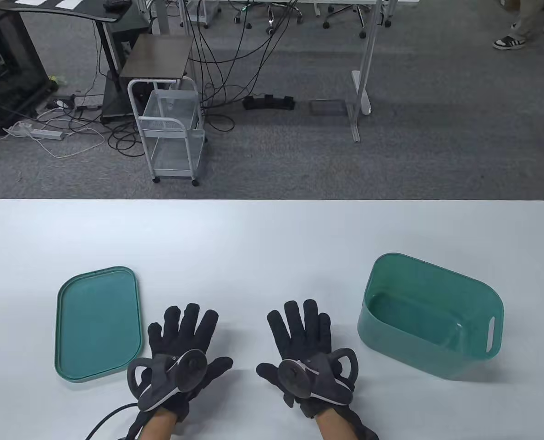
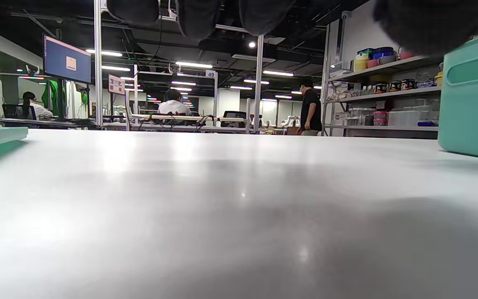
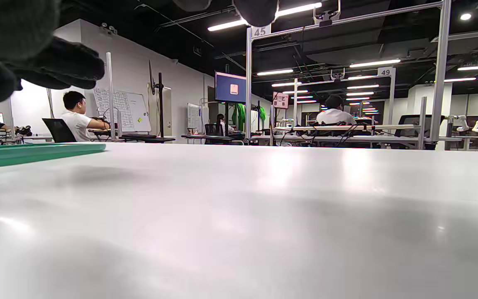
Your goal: Cover the plastic storage box
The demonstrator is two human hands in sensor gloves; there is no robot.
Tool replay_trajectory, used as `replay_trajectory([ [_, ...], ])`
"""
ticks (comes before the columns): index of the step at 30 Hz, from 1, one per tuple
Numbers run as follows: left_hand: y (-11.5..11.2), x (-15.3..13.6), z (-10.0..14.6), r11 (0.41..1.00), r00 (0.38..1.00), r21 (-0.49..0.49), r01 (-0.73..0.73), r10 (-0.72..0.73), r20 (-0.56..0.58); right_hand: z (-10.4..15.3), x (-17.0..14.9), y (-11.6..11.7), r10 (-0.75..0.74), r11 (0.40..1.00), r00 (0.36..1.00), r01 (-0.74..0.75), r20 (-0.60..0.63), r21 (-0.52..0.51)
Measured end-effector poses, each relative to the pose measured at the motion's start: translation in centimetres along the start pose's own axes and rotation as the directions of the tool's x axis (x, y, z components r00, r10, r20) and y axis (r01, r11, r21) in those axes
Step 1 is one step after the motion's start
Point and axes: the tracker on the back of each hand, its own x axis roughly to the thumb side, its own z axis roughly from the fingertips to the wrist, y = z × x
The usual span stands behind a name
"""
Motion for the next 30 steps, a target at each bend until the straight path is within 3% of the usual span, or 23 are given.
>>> replay_trajectory([
  [8, 0.0, 0.0, 0.0, 1.000, 1.000, -0.001, -0.011, 0.011, 0.000, 0.0, -0.3, -0.1, -0.003, 1.000, 1.000, 0.003, -0.016, -0.004],
  [15, 0.0, 0.0, 0.1, 1.000, 1.000, -0.008, -0.021, 0.021, -0.001, 0.7, -1.0, -2.6, 0.093, 0.986, 0.993, -0.102, -0.070, -0.135],
  [23, 0.0, -0.2, 0.2, 1.000, 1.000, 0.001, -0.025, 0.025, -0.010, 2.3, -4.1, -5.5, 0.077, 0.964, 0.959, -0.141, -0.272, -0.227],
  [30, 0.0, -0.5, 0.3, 0.999, 0.999, -0.002, -0.042, 0.042, -0.019, 4.4, -8.2, -6.5, -0.011, 0.966, 0.872, -0.118, -0.490, -0.231],
])
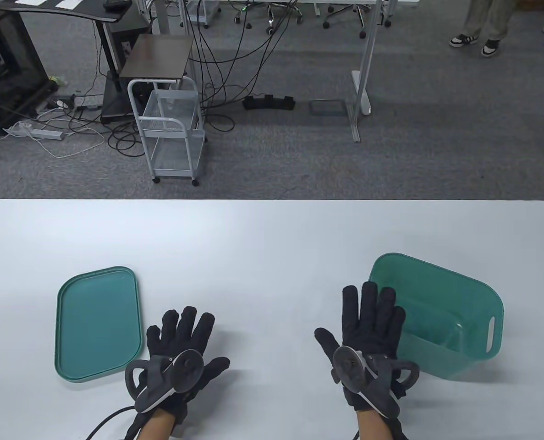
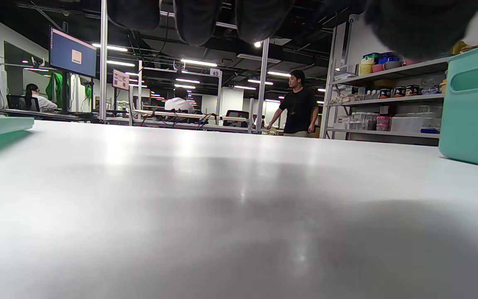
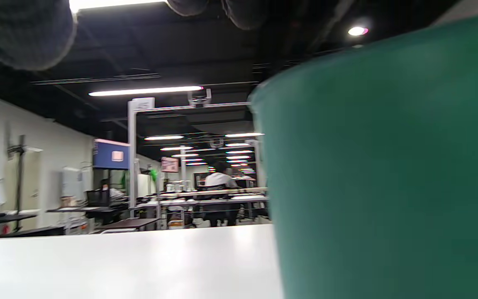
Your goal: Cover the plastic storage box
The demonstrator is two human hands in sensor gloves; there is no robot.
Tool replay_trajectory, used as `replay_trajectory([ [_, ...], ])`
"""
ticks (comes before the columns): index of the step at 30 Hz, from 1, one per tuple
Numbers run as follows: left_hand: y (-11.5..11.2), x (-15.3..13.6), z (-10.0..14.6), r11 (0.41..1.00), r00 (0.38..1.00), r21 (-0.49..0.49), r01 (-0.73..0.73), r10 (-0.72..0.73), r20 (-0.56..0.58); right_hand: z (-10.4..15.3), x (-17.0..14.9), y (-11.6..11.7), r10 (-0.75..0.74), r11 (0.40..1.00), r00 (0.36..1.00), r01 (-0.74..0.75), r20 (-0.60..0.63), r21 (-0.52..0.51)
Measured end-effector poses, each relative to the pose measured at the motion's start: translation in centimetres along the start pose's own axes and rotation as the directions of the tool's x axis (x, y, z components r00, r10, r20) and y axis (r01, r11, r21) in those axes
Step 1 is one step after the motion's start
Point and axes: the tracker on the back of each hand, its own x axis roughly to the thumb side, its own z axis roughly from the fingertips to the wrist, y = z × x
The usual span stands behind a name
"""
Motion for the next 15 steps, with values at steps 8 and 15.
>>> replay_trajectory([
  [8, -0.1, -0.2, 0.0, 1.000, 1.000, -0.010, -0.011, 0.010, -0.008, -0.5, -3.7, 1.9, 0.037, 0.992, 0.984, -0.015, -0.175, 0.129],
  [15, -0.1, -0.4, 0.0, 1.000, 1.000, -0.014, -0.013, 0.013, -0.018, -1.0, -3.5, 3.0, 0.148, 0.980, 0.970, -0.118, -0.191, 0.161],
])
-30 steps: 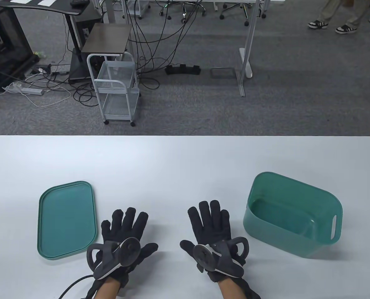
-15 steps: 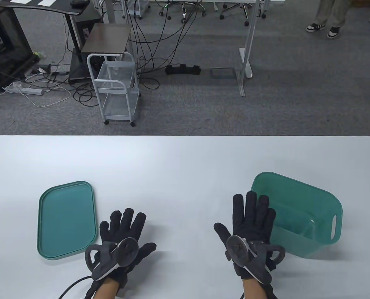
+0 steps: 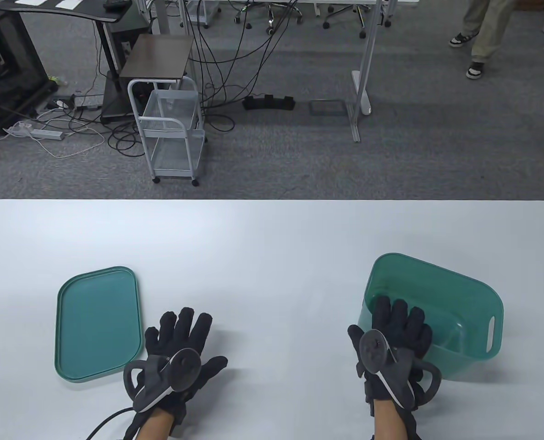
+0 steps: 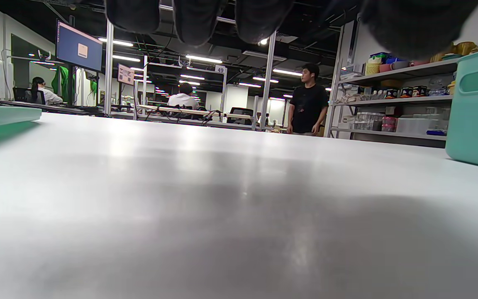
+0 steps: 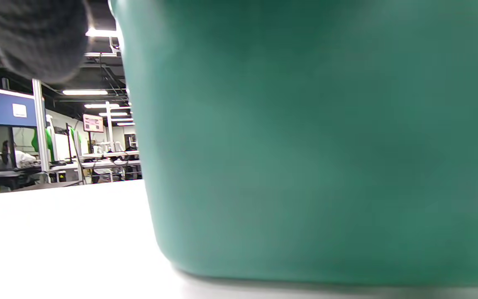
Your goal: Cover the plastic storage box
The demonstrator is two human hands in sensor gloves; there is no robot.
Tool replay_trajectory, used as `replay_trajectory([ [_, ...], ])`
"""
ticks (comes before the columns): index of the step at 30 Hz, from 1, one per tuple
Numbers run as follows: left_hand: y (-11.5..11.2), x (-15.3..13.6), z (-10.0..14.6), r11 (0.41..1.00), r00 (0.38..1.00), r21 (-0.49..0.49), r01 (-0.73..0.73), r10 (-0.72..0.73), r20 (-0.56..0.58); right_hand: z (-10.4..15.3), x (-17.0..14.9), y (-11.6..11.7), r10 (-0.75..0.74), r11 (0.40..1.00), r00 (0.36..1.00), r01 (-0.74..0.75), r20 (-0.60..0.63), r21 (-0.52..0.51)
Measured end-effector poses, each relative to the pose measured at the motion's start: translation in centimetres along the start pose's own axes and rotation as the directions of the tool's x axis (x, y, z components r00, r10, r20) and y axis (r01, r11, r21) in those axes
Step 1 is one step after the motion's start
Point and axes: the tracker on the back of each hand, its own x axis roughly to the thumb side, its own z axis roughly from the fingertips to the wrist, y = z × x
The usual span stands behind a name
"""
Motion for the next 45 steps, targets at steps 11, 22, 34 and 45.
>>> replay_trajectory([
  [11, 0.1, -0.1, 0.0, 0.999, 0.999, -0.007, -0.047, 0.047, -0.018, 0.5, 1.7, -0.2, 0.016, 0.977, 0.985, 0.020, 0.169, -0.212],
  [22, 0.4, -0.2, 0.1, 0.997, 0.997, 0.002, -0.073, 0.073, -0.015, 3.1, 16.0, -3.8, -0.062, 0.950, 0.871, 0.202, 0.487, -0.240],
  [34, 0.2, -1.4, -0.1, 0.996, 0.994, -0.011, -0.084, 0.083, -0.074, 4.8, 26.3, -1.7, -0.083, 0.980, 0.812, 0.172, 0.578, -0.100],
  [45, 0.2, -1.7, 0.0, 0.995, 0.990, -0.039, -0.094, 0.089, -0.106, 4.2, 26.7, -1.6, -0.172, 0.984, 0.796, 0.108, 0.580, 0.144],
])
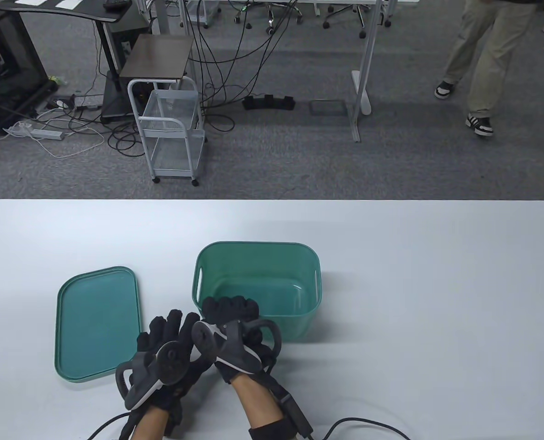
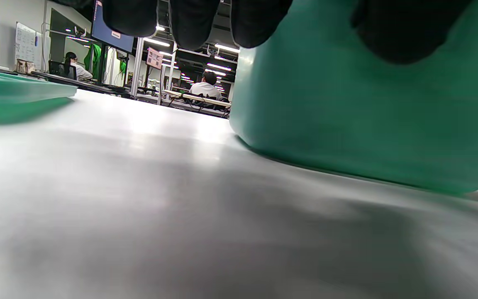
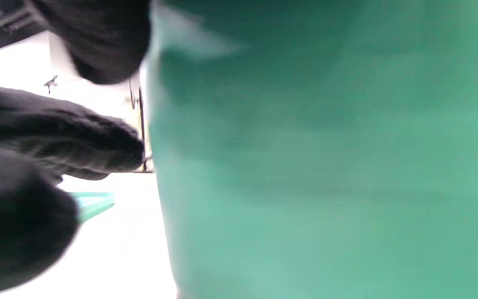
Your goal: Cover the plastic storage box
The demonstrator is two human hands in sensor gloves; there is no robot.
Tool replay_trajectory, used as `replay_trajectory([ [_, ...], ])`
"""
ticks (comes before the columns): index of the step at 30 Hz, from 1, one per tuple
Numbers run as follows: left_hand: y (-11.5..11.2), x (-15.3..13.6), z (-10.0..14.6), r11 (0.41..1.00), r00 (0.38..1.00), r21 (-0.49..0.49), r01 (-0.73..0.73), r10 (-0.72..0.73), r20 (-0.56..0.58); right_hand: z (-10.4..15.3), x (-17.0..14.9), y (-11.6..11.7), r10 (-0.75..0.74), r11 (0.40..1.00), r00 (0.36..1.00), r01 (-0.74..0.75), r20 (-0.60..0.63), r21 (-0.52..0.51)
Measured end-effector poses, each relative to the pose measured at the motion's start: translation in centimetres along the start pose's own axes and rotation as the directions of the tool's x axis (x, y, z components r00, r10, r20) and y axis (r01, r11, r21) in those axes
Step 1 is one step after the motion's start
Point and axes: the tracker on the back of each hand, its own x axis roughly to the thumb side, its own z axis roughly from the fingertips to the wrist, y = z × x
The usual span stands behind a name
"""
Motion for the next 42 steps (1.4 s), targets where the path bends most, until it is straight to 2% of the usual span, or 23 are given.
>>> replay_trajectory([
  [5, 0.1, -0.4, -0.1, 1.000, 1.000, 0.004, -0.004, 0.005, -0.017, 1.2, -2.8, -2.9, -0.016, 0.995, 1.000, 0.015, -0.009, -0.100],
  [7, 0.2, -0.5, -0.1, 1.000, 1.000, 0.008, 0.000, 0.000, -0.024, 2.2, -5.2, -4.0, -0.014, 0.989, 0.999, 0.007, -0.047, -0.146],
  [10, 0.3, -0.7, -0.1, 1.000, 1.000, 0.014, -0.006, 0.007, -0.030, 3.7, -8.5, -4.4, -0.018, 0.985, 0.994, -0.001, -0.107, -0.174],
  [14, 0.4, -0.8, -0.2, 1.000, 0.999, 0.023, 0.005, -0.004, -0.039, 6.7, -13.4, -3.2, -0.051, 0.977, 0.978, 0.007, -0.202, -0.212],
  [18, 0.3, -1.1, -0.3, 1.000, 0.998, 0.022, 0.020, -0.019, -0.054, 9.5, -17.0, -0.6, -0.050, 0.972, 0.963, -0.015, -0.267, -0.233],
  [20, 0.4, -1.5, -0.4, 0.999, 0.997, 0.018, 0.039, -0.038, -0.071, 9.9, -18.4, -0.3, -0.057, 0.989, 0.950, 0.013, -0.307, -0.145],
  [23, 0.3, -2.1, -0.6, 0.999, 0.994, 0.011, 0.041, -0.039, -0.097, 10.5, -19.1, -0.1, -0.098, 0.978, 0.942, 0.031, -0.320, -0.208],
  [31, -0.1, -4.4, -1.0, 0.998, 0.976, -0.065, 0.020, -0.034, -0.217, 10.5, -19.0, 0.3, -0.087, 0.985, 0.943, 0.032, -0.322, -0.172],
  [37, -0.9, -6.8, -1.1, 0.984, 0.929, -0.173, -0.049, -0.019, -0.369, 10.7, -18.9, 0.3, -0.093, 0.984, 0.946, 0.040, -0.312, -0.173],
  [42, -1.6, -7.8, -1.3, 0.963, 0.898, -0.249, -0.104, -0.017, -0.440, 10.7, -18.5, 0.3, -0.082, 0.984, 0.952, 0.029, -0.296, -0.178],
])
